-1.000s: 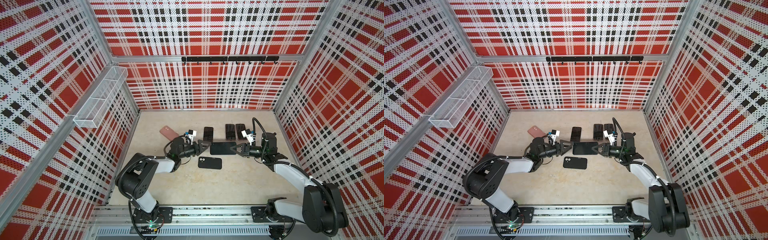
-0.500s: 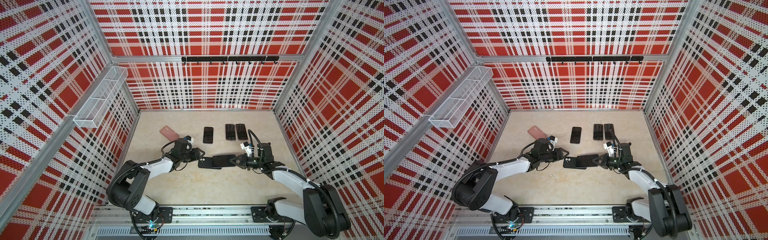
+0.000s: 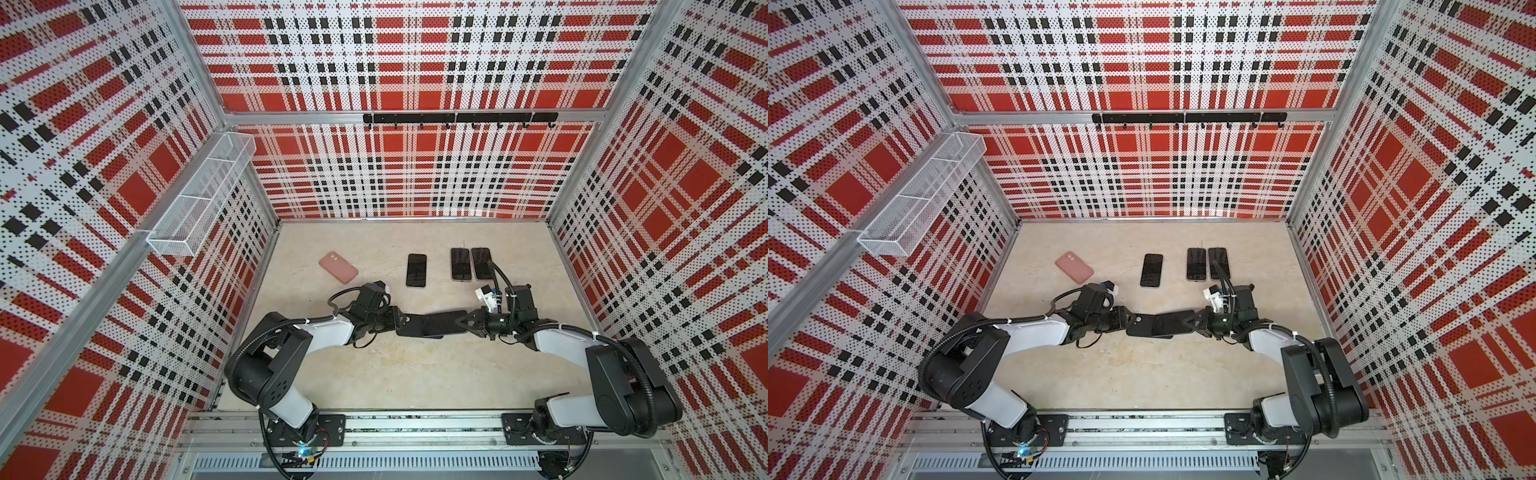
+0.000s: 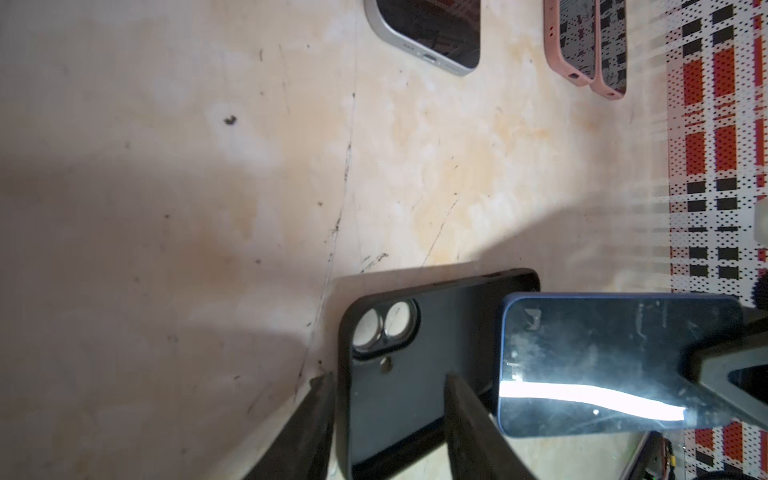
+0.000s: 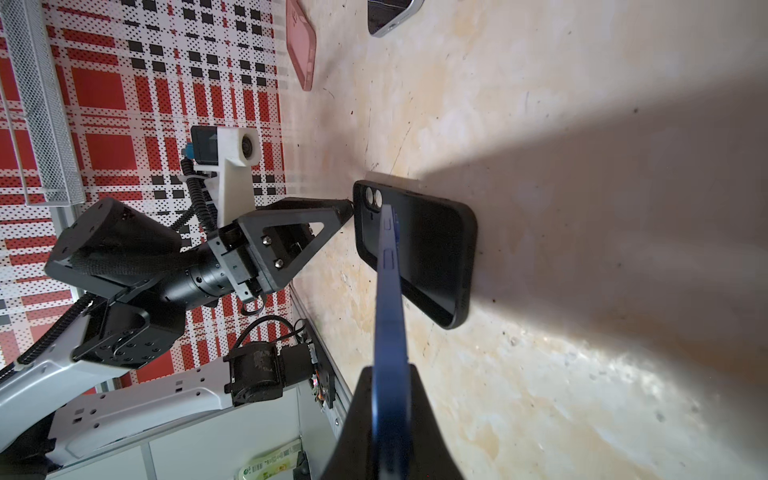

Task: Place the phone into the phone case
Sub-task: 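Lower the phone's end into the black case beside the left gripper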

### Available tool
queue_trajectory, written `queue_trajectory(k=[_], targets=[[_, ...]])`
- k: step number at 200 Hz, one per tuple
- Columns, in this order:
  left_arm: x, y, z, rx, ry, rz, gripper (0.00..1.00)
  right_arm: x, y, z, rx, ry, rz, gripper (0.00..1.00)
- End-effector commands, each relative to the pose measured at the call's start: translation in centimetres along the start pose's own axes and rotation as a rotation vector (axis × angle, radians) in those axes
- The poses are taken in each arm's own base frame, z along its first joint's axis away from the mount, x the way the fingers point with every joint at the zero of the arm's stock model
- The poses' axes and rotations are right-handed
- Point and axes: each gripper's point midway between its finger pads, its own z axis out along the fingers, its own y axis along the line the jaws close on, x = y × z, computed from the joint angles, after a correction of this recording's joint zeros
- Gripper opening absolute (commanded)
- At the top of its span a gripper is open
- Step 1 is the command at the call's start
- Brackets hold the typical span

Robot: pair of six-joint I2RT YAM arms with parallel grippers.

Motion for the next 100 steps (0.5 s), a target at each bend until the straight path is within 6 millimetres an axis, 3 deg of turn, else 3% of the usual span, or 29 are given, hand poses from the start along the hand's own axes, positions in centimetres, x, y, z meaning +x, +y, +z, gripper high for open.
queue_trajectory(k=[1,64,100], targets=[[-0.5,-0.1,0.4,-0.021,-0.008,0.031,0.46,-1.2,1.1,0.3,-0.033,-0.018,-0.066,0.0],[0.5,-0.6,1.3,-0.013,0.022,0.041,0.32,-0.4,-1.5,1.3,0.049,0.015,-0.035,0.0],[1.3,-0.8,1.6,-0.003,0.036,0.029,0.3,0.3,-2.5,2.5,0.091,0.046,-0.026,0.0]])
